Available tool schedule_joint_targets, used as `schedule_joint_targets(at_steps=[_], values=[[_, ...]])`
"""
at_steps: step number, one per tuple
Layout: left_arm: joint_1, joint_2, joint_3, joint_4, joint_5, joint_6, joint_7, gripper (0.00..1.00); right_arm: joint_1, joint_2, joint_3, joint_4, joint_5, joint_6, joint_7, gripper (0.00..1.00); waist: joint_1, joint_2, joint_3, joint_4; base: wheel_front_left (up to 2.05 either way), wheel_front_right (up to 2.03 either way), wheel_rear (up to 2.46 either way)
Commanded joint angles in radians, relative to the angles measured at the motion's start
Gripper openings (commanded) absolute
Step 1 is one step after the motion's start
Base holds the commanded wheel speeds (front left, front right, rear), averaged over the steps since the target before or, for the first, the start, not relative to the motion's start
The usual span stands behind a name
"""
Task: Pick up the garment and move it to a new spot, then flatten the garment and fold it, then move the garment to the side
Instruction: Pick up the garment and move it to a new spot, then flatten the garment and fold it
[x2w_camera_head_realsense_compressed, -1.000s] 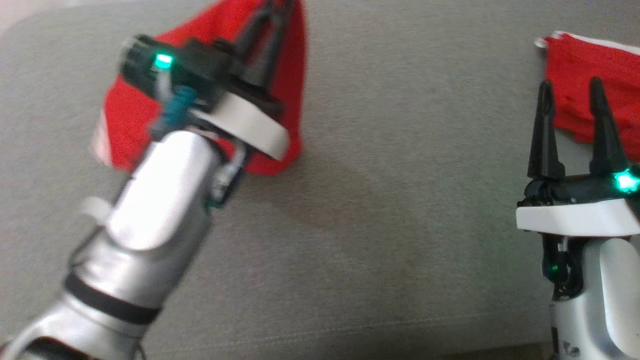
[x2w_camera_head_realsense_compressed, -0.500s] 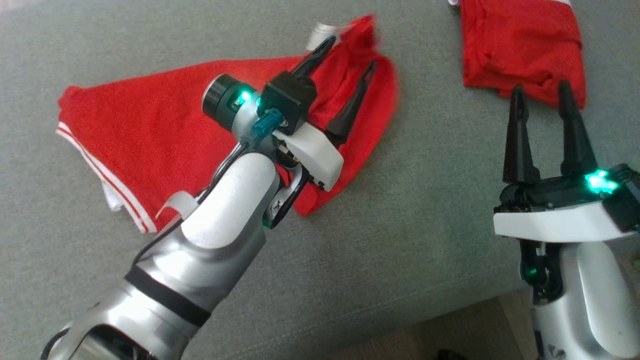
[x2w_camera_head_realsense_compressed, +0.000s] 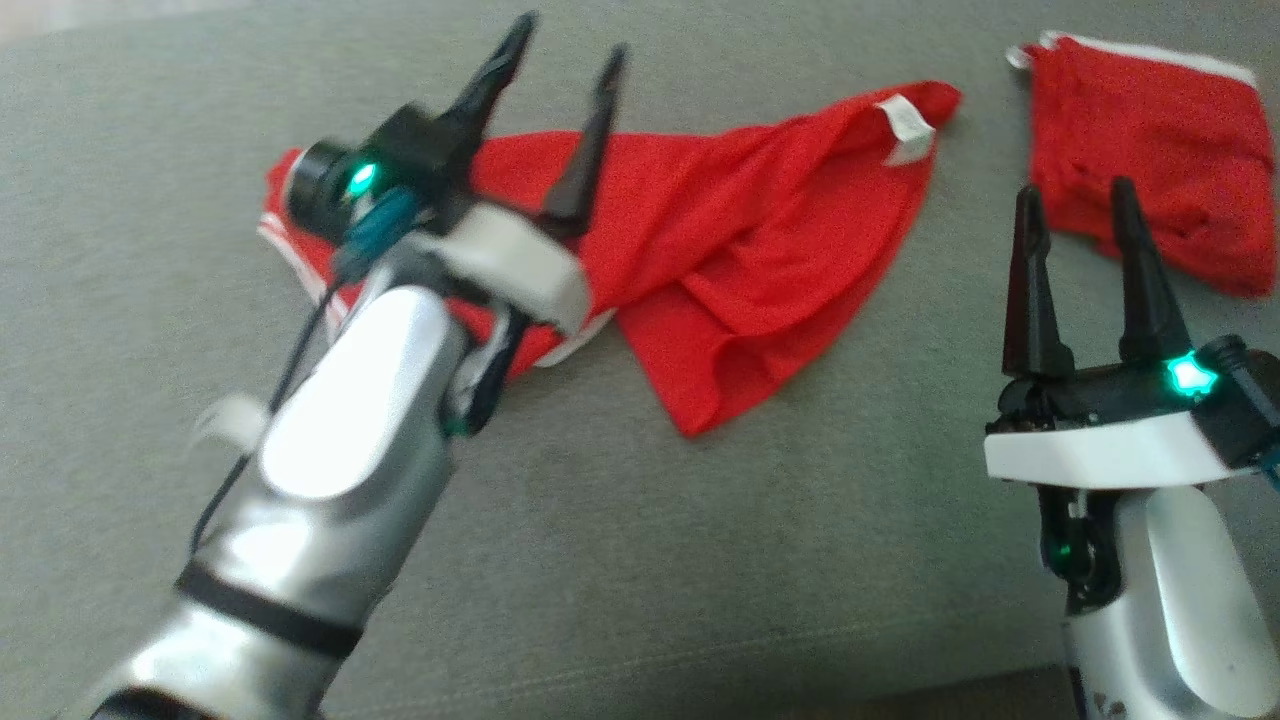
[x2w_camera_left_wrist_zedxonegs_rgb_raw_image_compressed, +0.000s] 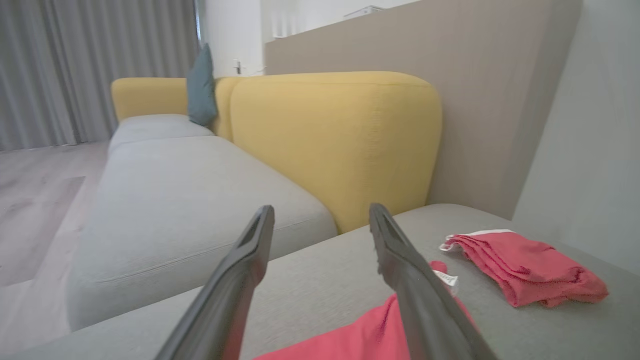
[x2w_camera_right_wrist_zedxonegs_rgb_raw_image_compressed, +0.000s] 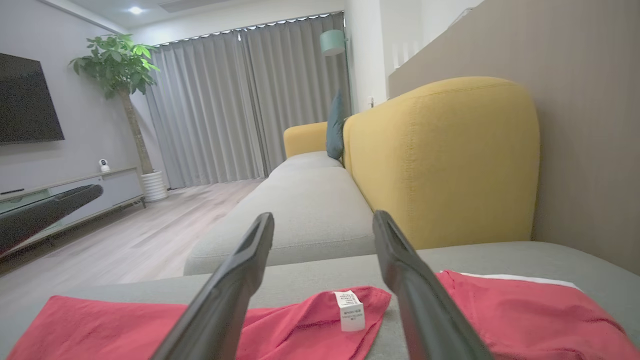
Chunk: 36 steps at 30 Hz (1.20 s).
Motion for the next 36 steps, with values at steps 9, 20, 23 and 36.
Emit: schedule_joint_targets(at_steps=[9,20,23,36], values=[[0.308,0.117,0.216,-0.215,0.014,0.029,-0.005,1.0,0.043,-0.002,0.031,-0.004,-0.059,0.007,0.032,1.0,0.0,0.0,-0.113,0.174,0.0,0.0,0.0],[0.577,0.05,0.335,-0.353,0.075,0.0,-0.005,1.0,0.089,-0.002,0.051,0.03,-0.089,0.007,0.06,1.0,0.0,0.0,-0.151,0.261,0.0,0.0,0.0],[0.582,0.03,0.347,-0.355,0.095,-0.019,-0.005,1.0,0.086,-0.002,0.063,0.031,-0.098,0.007,0.068,1.0,0.0,0.0,-0.15,0.274,0.0,0.0,0.0],[0.561,-0.034,0.371,-0.32,0.13,-0.087,-0.005,1.0,-0.046,-0.02,0.378,0.145,-0.136,0.007,0.205,1.0,0.0,0.0,-0.061,0.373,0.0,0.0,0.0]])
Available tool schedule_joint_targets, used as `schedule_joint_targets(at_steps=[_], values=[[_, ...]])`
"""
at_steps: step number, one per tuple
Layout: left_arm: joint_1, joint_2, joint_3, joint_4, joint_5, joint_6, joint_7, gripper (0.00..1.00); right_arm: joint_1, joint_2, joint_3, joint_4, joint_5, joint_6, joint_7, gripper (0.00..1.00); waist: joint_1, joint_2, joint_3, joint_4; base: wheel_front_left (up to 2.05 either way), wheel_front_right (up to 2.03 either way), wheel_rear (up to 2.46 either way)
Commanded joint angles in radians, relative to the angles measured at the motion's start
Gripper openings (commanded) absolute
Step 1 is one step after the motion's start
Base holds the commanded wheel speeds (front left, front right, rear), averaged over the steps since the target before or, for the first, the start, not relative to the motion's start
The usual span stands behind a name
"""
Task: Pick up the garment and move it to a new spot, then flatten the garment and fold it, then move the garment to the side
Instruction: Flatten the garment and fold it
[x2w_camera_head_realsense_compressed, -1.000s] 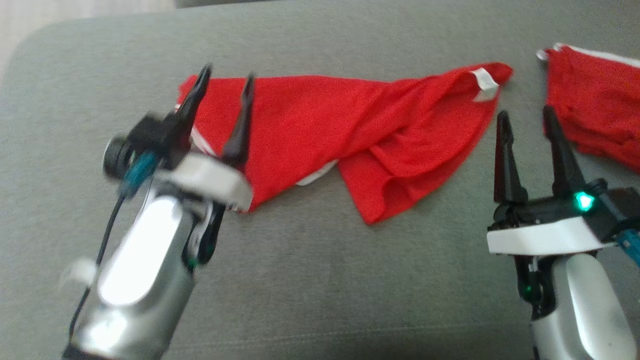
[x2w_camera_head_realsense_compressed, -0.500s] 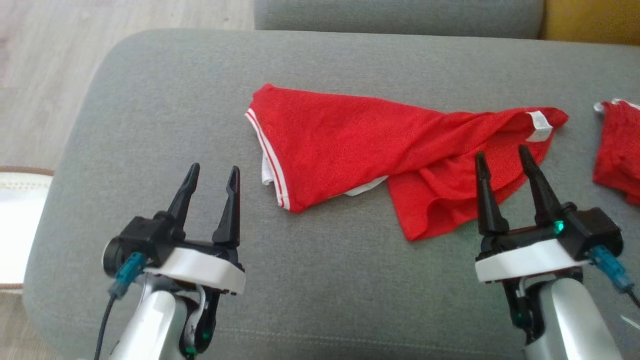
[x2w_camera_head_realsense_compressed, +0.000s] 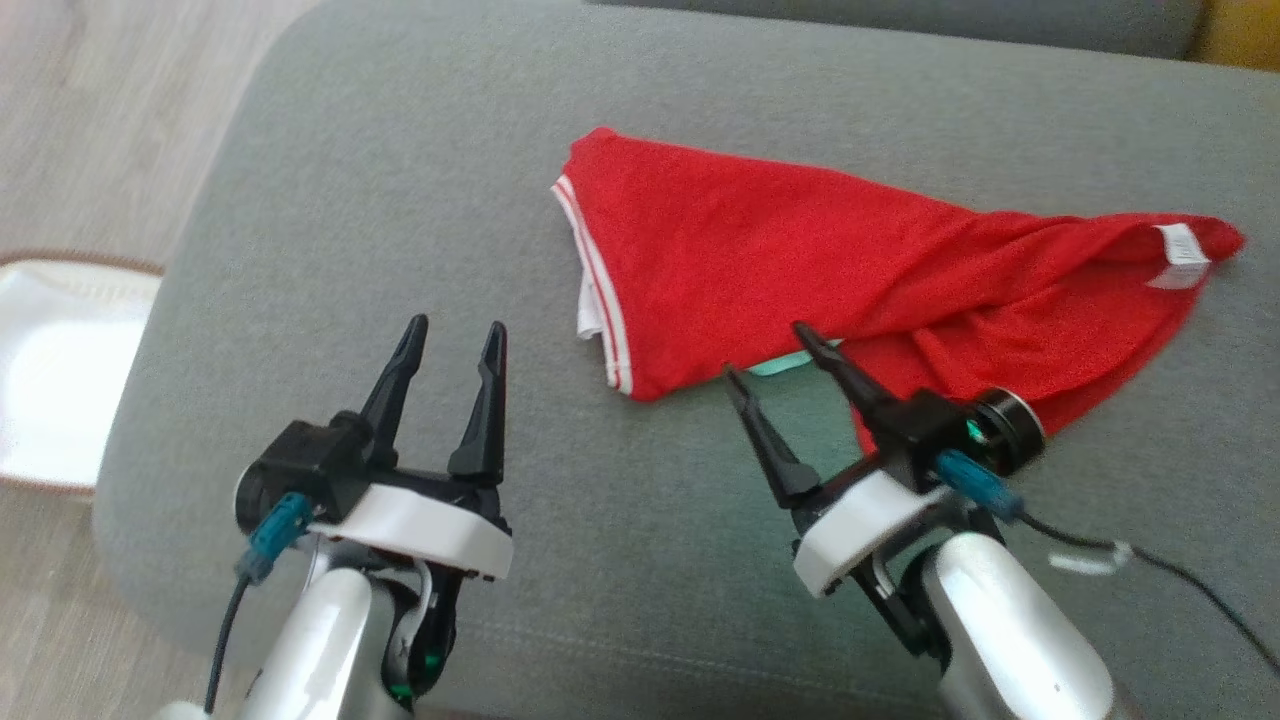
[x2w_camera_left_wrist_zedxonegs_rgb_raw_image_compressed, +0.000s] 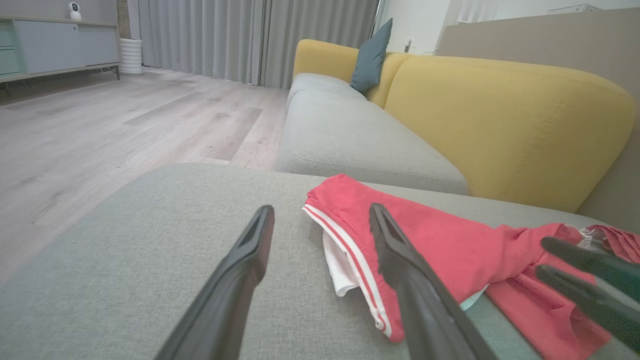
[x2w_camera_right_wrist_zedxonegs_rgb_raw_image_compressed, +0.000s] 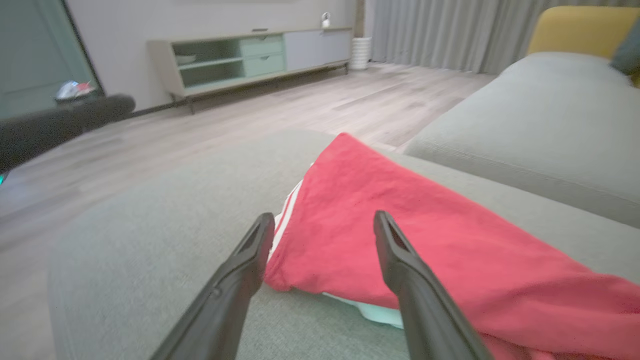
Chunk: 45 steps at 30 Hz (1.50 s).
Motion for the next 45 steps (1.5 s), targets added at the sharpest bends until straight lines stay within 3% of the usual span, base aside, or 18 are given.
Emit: schedule_joint_targets(at_steps=[1,9,15,28,29,30,39,45], values=[[-0.05,0.0,0.037,-0.026,0.015,-0.009,-0.005,1.0,-0.06,-0.017,0.053,0.001,0.015,0.007,0.018,1.0,0.0,0.0,0.033,0.037,0.0,0.0,0.0],[-0.073,-0.013,0.036,-0.002,0.008,-0.029,-0.005,1.0,-0.213,-0.109,0.261,0.184,0.098,0.007,0.048,1.0,0.0,0.0,0.084,0.13,0.0,0.0,0.0],[-0.078,-0.015,0.027,0.001,-0.019,-0.024,-0.005,1.0,-0.283,-0.143,0.344,0.278,0.105,0.007,0.031,1.0,0.0,0.0,0.104,0.173,0.0,0.0,0.0],[-0.095,-0.015,-0.008,-0.016,-0.068,0.008,-0.005,1.0,-0.367,-0.105,0.336,0.481,0.046,0.007,-0.026,1.0,0.0,0.0,0.154,0.217,0.0,0.0,0.0],[-0.095,-0.015,-0.01,-0.016,-0.07,0.012,-0.005,1.0,-0.377,-0.097,0.336,0.504,0.043,0.007,-0.031,0.11,0.0,0.0,0.158,0.215,0.0,0.0,0.0],[-0.095,-0.015,-0.009,-0.016,-0.07,0.013,-0.005,1.0,-0.382,-0.094,0.334,0.515,0.04,0.007,-0.036,0.0,0.0,0.0,0.158,0.212,0.0,0.0,0.0],[-0.093,-0.015,0.018,-0.005,-0.047,0.006,-0.005,1.0,-0.405,-0.048,0.31,0.554,0.032,0.007,-0.128,0.0,0.0,0.0,0.119,0.141,0.0,0.0,0.0],[-0.084,-0.015,0.03,-0.01,-0.03,0.002,-0.005,1.0,-0.417,-0.037,0.27,0.454,0.033,0.007,-0.18,0.0,0.0,0.0,0.076,0.088,0.0,0.0,0.0]])
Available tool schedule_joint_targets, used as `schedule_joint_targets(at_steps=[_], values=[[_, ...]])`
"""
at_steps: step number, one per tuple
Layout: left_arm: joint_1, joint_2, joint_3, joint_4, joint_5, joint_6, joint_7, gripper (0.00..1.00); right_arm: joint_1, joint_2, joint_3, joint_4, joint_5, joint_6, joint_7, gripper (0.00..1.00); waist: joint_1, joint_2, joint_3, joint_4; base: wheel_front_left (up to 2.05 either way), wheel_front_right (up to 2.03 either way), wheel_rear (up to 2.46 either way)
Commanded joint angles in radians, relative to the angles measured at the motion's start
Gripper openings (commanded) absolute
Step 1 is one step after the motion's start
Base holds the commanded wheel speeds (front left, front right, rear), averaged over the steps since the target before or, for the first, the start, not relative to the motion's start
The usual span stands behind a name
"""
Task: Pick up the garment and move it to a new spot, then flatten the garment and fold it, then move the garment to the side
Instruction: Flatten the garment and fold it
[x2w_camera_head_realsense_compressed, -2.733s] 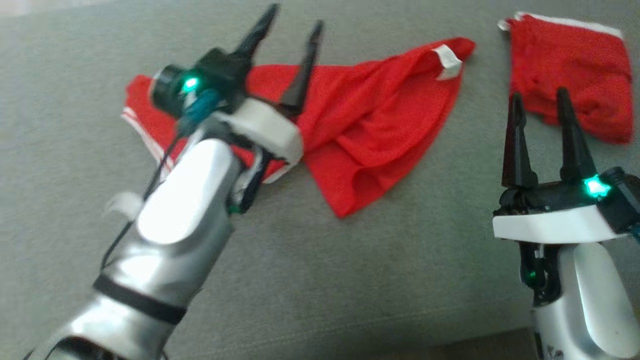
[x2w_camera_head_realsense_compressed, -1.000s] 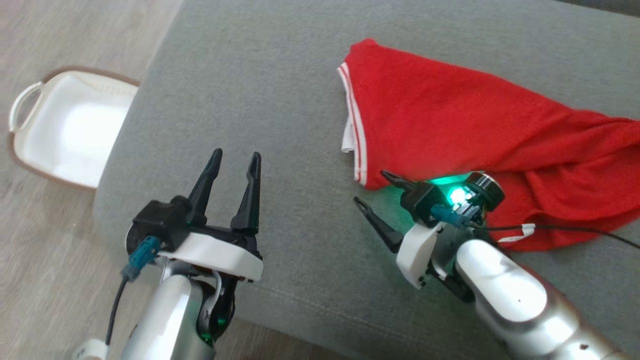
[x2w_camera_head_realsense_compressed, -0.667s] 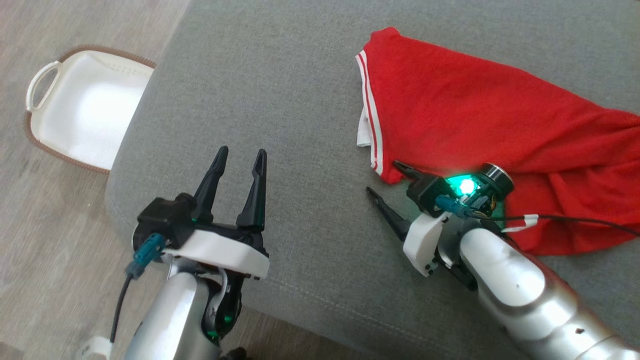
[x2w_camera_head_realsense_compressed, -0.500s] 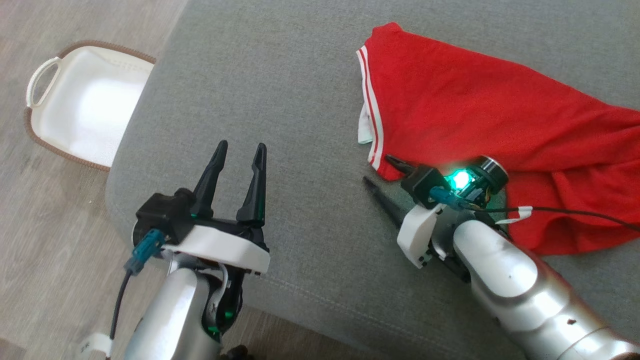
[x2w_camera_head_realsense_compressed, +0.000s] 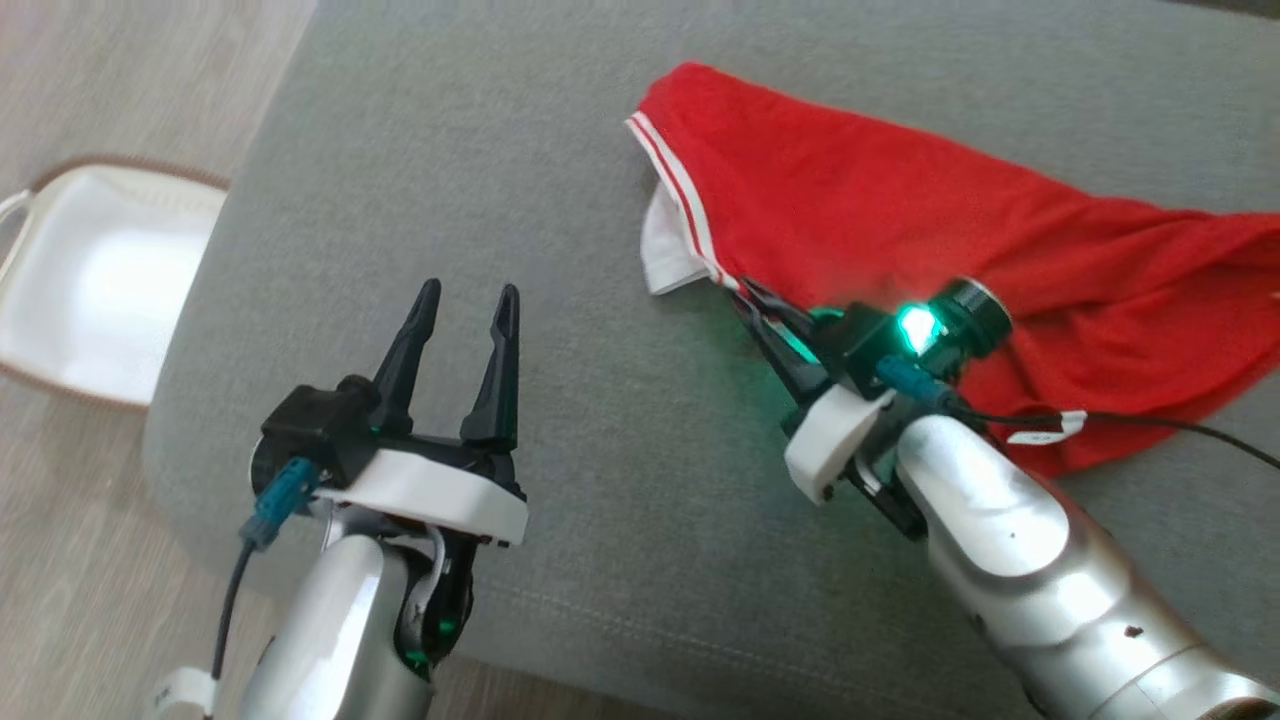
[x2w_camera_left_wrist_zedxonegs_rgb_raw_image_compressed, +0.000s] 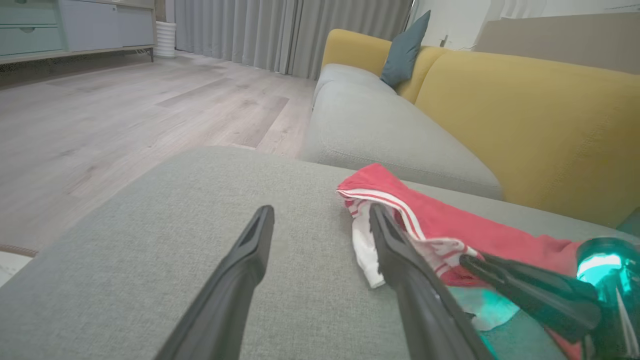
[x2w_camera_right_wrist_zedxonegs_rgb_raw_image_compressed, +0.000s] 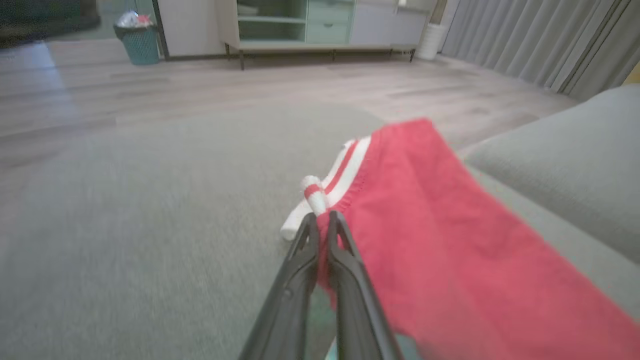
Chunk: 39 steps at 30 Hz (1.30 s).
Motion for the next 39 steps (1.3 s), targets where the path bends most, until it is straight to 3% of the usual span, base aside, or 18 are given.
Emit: schedule_joint_targets(at_steps=[1,9,12,17,21,23,29,33,39], values=[[-0.016,0.009,0.039,-0.036,0.008,-0.002,-0.005,1.0,-0.028,0.024,-0.003,-0.069,-0.001,0.007,-0.017,0.0,0.0,0.0,-0.028,-0.027,0.0,0.0,0.0],[-0.016,0.009,0.02,-0.048,0.005,-0.004,-0.005,1.0,-0.173,-0.099,-0.032,-0.258,0.017,0.007,0.074,0.0,0.0,0.0,-0.031,-0.024,0.0,0.0,0.0],[-0.031,0.009,-0.007,-0.056,-0.012,-0.005,-0.005,1.0,-0.284,-0.187,-0.013,-0.288,0.056,0.007,0.139,0.0,0.0,0.0,-0.01,0.01,0.0,0.0,0.0],[-0.049,0.009,-0.047,-0.055,-0.044,-0.001,-0.005,1.0,-0.469,-0.325,0.08,-0.214,0.131,0.007,0.212,0.0,0.0,0.0,0.025,0.079,0.0,0.0,0.0],[-0.06,0.009,-0.078,-0.052,-0.065,0.003,-0.005,1.0,-0.598,-0.378,0.152,-0.059,0.16,0.007,0.229,0.0,0.0,0.0,0.05,0.128,0.0,0.0,0.0],[-0.065,0.009,-0.087,-0.054,-0.071,0.006,-0.005,1.0,-0.664,-0.386,0.174,0.04,0.136,0.007,0.232,1.0,0.0,0.0,0.063,0.141,0.0,0.0,0.0],[-0.073,0.009,-0.08,-0.054,-0.07,0.014,-0.005,1.0,-0.788,-0.297,0.108,0.257,0.075,0.007,0.169,1.0,0.0,0.0,0.082,0.125,0.0,0.0,0.0],[-0.079,0.009,-0.056,-0.048,-0.055,0.01,-0.005,1.0,-0.795,-0.242,0.098,0.327,0.065,0.007,0.107,1.0,0.0,0.0,0.073,0.08,0.0,0.0,0.0],[-0.083,0.009,-0.021,-0.049,-0.029,0.002,-0.005,1.0,-0.75,-0.214,0.056,0.371,0.091,0.007,0.004,1.0,0.0,0.0,0.035,0.003,0.0,0.0,0.0]])
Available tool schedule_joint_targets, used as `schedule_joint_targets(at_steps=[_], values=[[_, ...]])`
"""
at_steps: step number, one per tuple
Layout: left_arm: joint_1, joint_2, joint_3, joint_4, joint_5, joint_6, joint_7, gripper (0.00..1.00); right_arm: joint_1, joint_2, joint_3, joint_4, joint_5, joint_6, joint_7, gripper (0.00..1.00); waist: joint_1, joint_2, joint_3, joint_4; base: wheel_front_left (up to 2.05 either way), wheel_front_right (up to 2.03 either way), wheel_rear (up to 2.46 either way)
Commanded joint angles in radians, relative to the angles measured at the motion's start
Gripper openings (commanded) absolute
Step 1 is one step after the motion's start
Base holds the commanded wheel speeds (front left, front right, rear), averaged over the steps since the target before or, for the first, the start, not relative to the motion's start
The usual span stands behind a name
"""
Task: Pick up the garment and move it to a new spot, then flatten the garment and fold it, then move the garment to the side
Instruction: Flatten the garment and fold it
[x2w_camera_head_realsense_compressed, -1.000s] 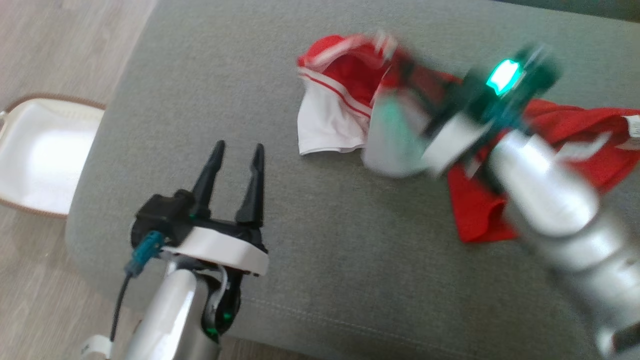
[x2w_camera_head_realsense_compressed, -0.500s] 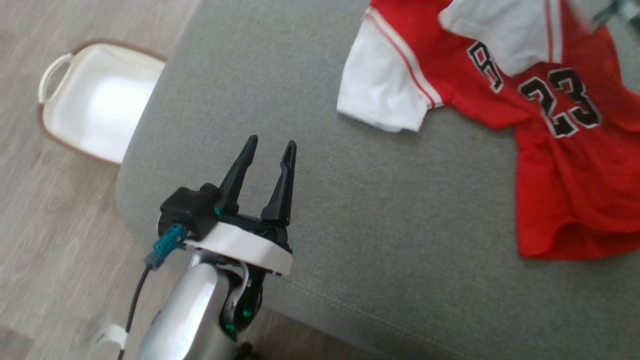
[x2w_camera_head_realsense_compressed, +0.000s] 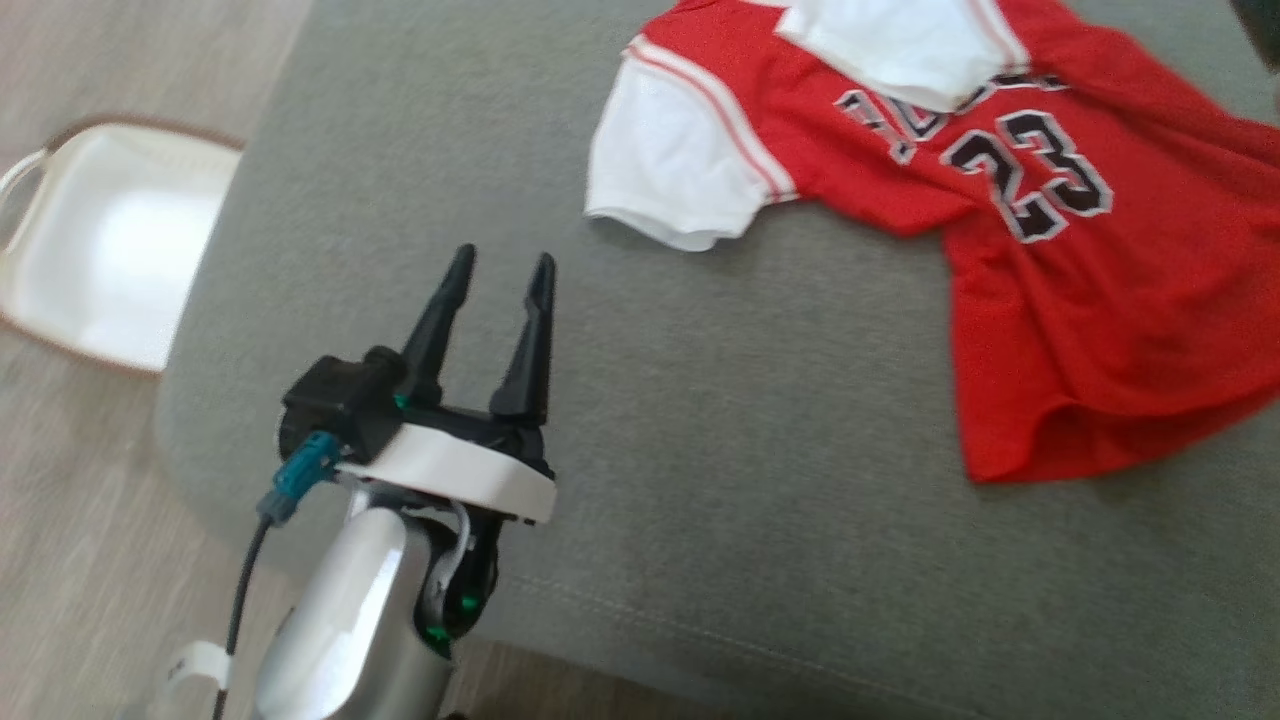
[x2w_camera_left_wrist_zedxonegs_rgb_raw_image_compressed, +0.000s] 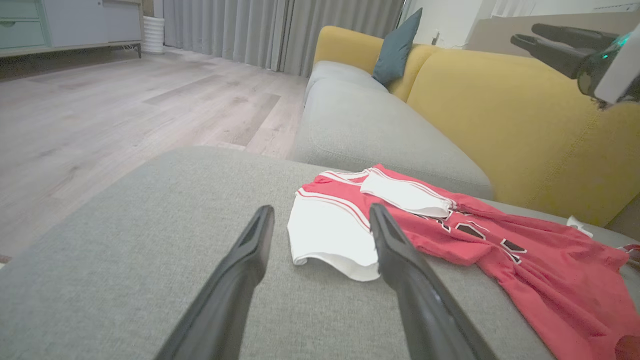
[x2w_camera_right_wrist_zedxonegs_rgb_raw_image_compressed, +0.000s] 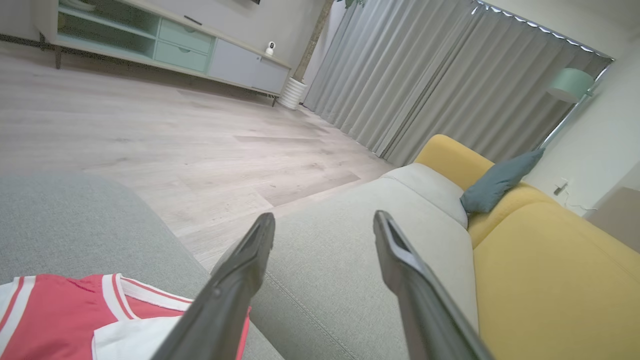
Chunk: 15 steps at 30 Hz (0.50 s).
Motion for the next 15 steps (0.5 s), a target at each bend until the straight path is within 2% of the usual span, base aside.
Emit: schedule_joint_targets(at_steps=[1,7,14,15], values=[[-0.033,0.01,0.052,-0.027,0.016,-0.004,-0.005,1.0,0.032,0.022,-0.018,-0.025,0.015,0.007,-0.029,1.0,-0.0001,0.0,-0.033,-0.048,0.0,0.0,0.0],[-0.007,0.01,0.101,-0.02,0.049,-0.011,-0.005,1.0,0.187,0.05,-0.115,-0.114,0.048,0.007,-0.066,1.0,-0.0001,0.0,-0.104,-0.138,0.0,0.0,0.0],[0.04,0.01,0.147,-0.017,0.069,-0.014,-0.005,1.0,0.533,0.11,-0.34,-0.373,0.018,0.007,-0.068,1.0,-0.0001,0.0,-0.186,-0.233,0.0,0.0,0.0],[0.04,0.01,0.147,-0.017,0.069,-0.014,-0.005,1.0,0.533,0.11,-0.34,-0.373,0.018,0.007,-0.068,1.0,-0.0001,0.0,-0.186,-0.233,0.0,0.0,0.0]])
